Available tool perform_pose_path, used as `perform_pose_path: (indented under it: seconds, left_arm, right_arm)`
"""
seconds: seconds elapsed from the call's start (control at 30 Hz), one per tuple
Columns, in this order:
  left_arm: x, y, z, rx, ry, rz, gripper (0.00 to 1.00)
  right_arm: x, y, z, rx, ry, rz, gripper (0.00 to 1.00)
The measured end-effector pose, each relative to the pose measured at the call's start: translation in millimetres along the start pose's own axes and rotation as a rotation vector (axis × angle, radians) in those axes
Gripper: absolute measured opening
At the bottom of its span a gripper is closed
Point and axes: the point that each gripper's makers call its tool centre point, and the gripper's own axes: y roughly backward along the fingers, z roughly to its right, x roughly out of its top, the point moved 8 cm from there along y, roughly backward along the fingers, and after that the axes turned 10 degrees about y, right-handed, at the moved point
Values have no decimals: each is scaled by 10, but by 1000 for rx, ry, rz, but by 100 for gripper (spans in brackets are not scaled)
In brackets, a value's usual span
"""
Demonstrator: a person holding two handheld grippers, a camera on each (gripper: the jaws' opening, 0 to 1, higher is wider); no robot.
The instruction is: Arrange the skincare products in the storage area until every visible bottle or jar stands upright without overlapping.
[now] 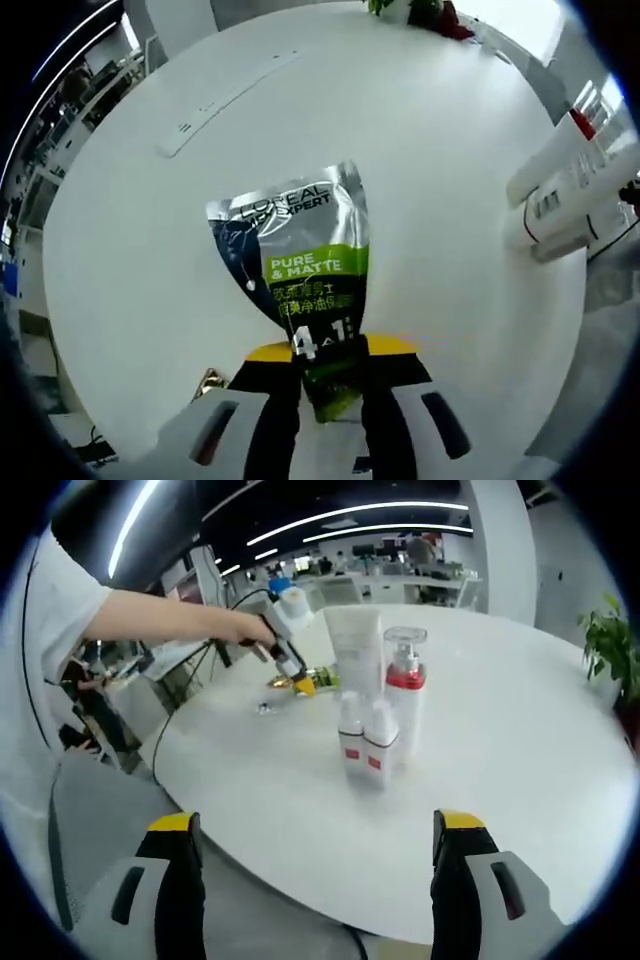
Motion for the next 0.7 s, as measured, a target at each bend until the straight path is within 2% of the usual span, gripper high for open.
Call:
perform_pose_path:
  seconds: [0.07,0.17,0.3,0.4,0.53,0.7]
  left_arm:
    - [9,-21,-27,-3,-2,4,19]
    - [6,-35,-56,-5,36,15,14]
    - [-25,-21,-44,4,48,33,6]
    - [-88,36,16,11,40,41,5]
    - [-119,131,83,-33,114,83,5]
    - [-178,284,143,-45,134,114,5]
  right_arm:
    - [2,1,0,0,0,1,95]
    - [3,3,4,-3,-1,2,95]
    - [9,6,6,-3,-1,6,95]
    - [12,7,5,-3,0,8,95]
    - [17,7,5,0,1,14,95]
    - [30,10,-6,6,9,22,95]
